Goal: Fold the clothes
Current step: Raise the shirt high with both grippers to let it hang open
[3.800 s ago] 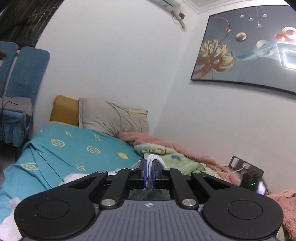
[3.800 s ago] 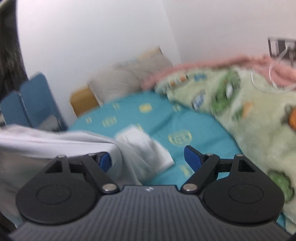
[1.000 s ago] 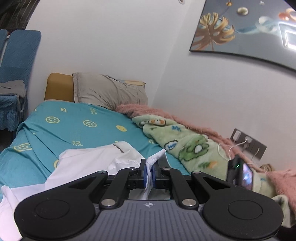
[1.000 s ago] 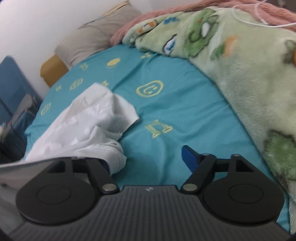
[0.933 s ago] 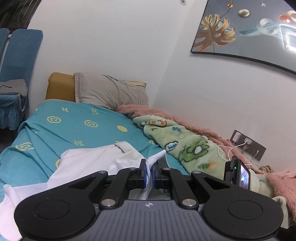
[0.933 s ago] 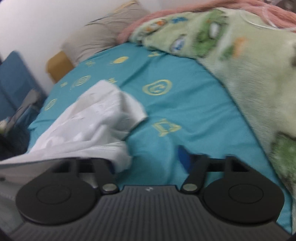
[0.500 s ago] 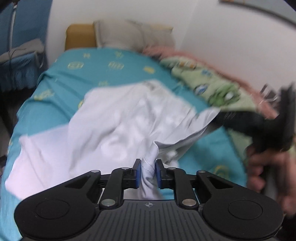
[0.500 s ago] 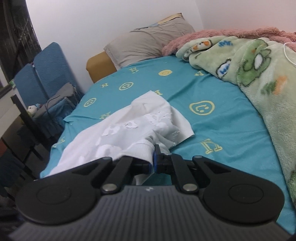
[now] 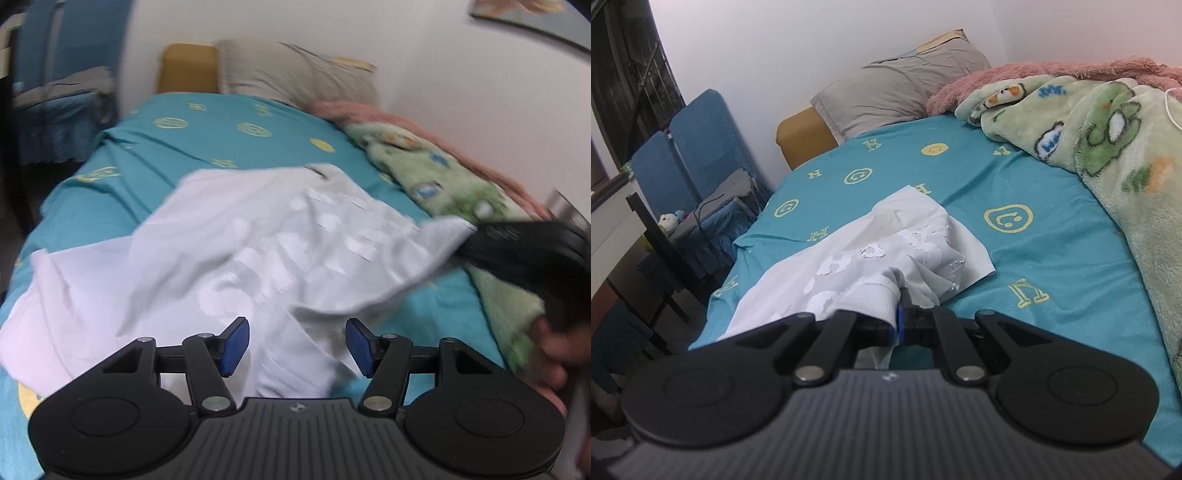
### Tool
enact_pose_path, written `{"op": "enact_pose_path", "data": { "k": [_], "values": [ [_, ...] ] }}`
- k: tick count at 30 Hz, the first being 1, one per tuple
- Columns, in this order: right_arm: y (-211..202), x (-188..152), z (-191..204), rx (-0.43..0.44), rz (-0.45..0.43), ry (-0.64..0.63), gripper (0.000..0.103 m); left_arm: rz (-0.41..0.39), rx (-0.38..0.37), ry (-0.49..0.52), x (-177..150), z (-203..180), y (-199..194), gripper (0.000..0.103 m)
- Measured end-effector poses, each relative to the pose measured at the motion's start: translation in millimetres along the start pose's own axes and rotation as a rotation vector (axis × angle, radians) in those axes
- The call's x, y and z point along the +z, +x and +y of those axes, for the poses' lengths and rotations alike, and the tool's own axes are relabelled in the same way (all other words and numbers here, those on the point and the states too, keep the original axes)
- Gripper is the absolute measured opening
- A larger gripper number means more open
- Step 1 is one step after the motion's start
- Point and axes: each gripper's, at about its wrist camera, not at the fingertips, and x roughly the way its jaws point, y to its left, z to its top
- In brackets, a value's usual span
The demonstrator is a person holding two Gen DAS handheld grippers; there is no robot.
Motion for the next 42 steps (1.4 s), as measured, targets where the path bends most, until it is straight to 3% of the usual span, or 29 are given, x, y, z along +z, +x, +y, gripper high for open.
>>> {"op": "enact_pose_path", "data": {
  "k": [4, 7, 11, 12, 13, 16, 21, 25, 30, 35, 42],
  "values": [
    [-3.7, 0.3, -6.5, -0.008, -0.051, 0.034, 0.006, 0.015, 0.095, -0.032, -4.1, 6.9, -1.9, 0.059],
    [-4.8, -0.9, -9.7, -0.06, -0.093, 0.045, 0.006, 0.026, 0.167, -0.057, -7.2, 12.0, -3.3, 0.06],
    [1.9, -7.2, -2.4, -0.196, -0.097, -0.053, 0.01, -0.089, 0.214, -0.061, 9.0, 14.6, -24.0, 0.067],
    [5.1, -9.1, -1.1, -0.223, -0.085, -0.078, 0.018, -0.12, 0.225, -0.062, 13.4, 15.2, -29.6, 0.067],
    [7.5, -11.3, -0.8, -0.247, -0.081, -0.095, 0.032, -0.152, 0.236, -0.062, 17.9, 15.8, -35.2, 0.067],
    [9.0, -15.8, -1.7, -0.29, -0.083, -0.12, 0.055, -0.246, 0.268, -0.064, 31.3, 17.5, -51.9, 0.067],
    [-6.1, -1.8, 1.1, -0.255, -0.099, -0.054, 0.056, -0.404, 0.322, -0.066, 53.5, 20.3, -79.8, 0.068],
    [-34.3, 43.4, 26.3, -0.2, -0.219, -0.017, 0.056, -0.53, 0.364, -0.067, 71.4, 22.6, -102.0, 0.07],
    [-69.7, 116.5, 70.6, -0.16, -0.333, -0.033, 0.056, -0.65, 0.37, -0.05, 138.9, 12.6, -149.9, 0.069],
    [-125.4, 180.1, 112.2, -0.086, -0.452, -0.085, 0.056, -0.776, 0.38, -0.046, 207.4, -3.6, -221.5, 0.065],
    [-241.0, 226.2, 146.9, -0.015, -0.626, -0.131, 0.056, -0.927, 0.381, -0.008, 231.8, -51.4, -344.8, 0.065]
  ]
}}
